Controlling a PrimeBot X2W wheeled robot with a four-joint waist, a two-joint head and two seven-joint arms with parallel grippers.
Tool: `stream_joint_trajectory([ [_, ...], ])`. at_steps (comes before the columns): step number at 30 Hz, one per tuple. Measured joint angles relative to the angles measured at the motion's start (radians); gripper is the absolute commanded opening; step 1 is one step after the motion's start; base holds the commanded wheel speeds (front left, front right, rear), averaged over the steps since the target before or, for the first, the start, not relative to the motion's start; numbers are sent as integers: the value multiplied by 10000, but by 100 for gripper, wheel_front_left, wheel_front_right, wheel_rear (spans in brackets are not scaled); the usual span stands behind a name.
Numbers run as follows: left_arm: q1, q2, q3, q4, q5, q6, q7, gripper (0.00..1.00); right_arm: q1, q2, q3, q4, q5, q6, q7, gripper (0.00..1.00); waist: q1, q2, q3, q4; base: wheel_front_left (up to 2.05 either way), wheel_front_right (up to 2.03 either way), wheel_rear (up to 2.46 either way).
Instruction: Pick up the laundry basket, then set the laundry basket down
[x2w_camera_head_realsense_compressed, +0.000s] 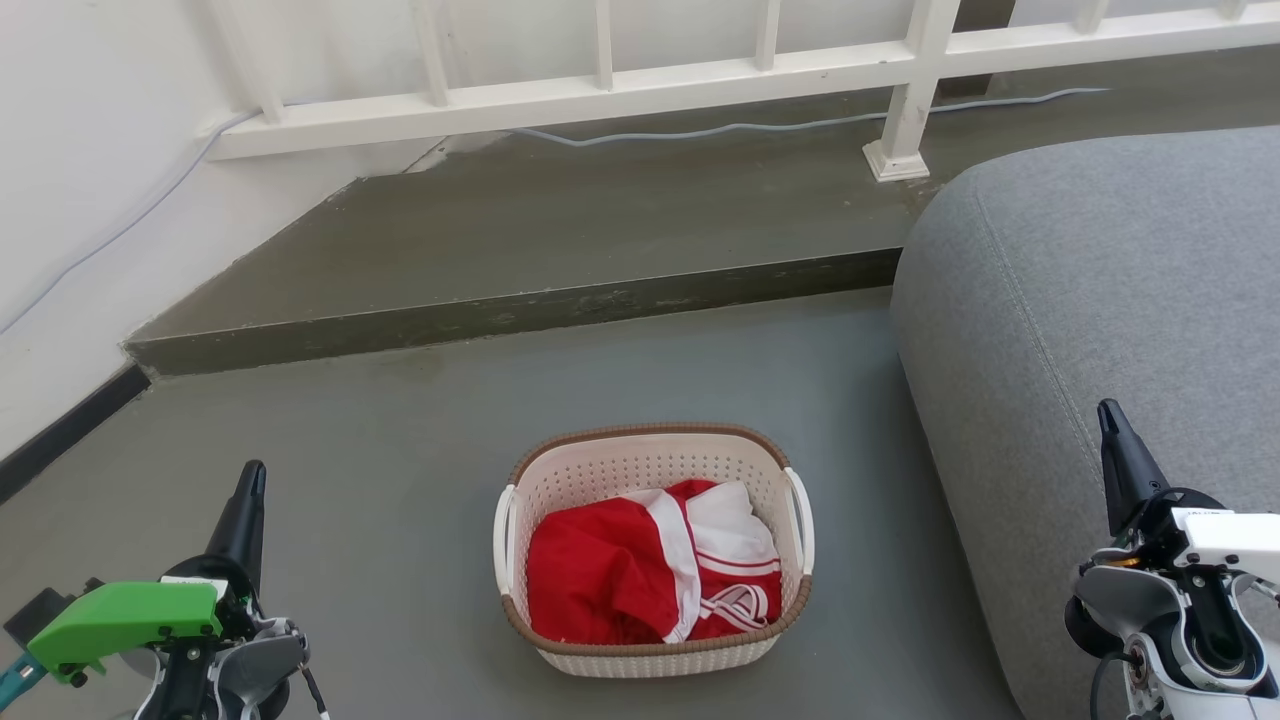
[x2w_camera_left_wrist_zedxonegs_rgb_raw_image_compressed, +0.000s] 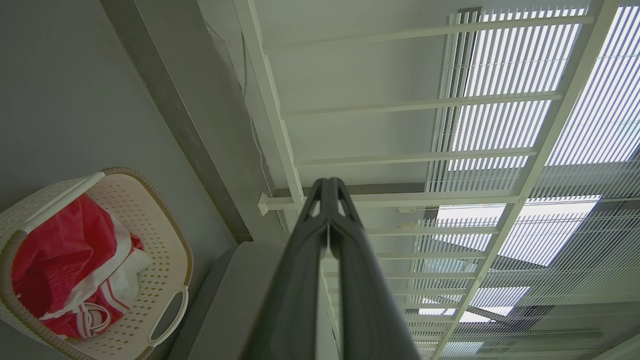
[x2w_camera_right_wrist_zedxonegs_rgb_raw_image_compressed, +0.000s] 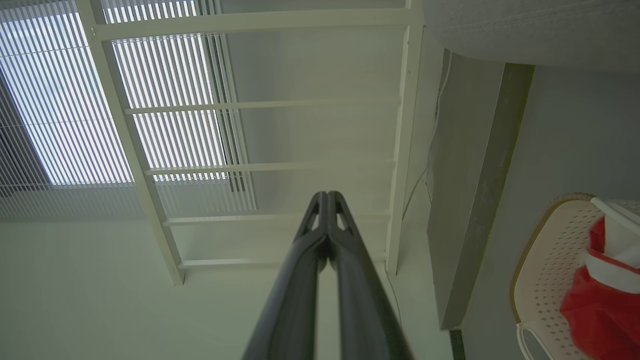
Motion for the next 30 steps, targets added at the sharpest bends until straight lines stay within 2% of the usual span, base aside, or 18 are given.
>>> stream_joint_trajectory([
  [30, 0, 0, -2, 0, 0, 0, 0, 0, 0, 35, -10, 0, 0, 0, 31, 0, 0, 0, 0, 0, 0, 0, 0],
])
